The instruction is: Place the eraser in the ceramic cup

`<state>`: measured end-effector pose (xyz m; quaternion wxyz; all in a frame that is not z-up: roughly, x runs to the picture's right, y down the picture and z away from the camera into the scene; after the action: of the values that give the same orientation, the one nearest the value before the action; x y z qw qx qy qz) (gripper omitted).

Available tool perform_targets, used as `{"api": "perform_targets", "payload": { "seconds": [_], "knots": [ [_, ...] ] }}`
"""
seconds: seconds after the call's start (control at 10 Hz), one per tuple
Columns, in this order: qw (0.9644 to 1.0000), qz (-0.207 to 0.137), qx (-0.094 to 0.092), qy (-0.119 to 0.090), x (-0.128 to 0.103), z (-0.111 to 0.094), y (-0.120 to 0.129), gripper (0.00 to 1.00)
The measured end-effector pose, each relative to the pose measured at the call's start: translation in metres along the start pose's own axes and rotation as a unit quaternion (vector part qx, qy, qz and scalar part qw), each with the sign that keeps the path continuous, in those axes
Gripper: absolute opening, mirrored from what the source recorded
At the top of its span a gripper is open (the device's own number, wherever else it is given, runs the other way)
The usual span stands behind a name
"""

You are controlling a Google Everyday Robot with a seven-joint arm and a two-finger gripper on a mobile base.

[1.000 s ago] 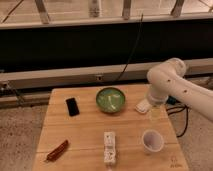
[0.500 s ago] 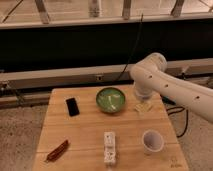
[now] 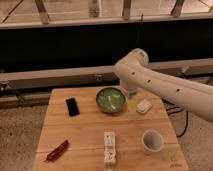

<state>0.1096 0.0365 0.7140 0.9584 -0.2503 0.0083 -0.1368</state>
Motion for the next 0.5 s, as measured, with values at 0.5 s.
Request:
{"api": "perform_targets", "payload": {
  "seconds": [0.5],
  "knots": [
    [0.9981, -0.061, 0.012, 0.003, -0.044, -0.006, -0.029, 0.8]
  ]
}}
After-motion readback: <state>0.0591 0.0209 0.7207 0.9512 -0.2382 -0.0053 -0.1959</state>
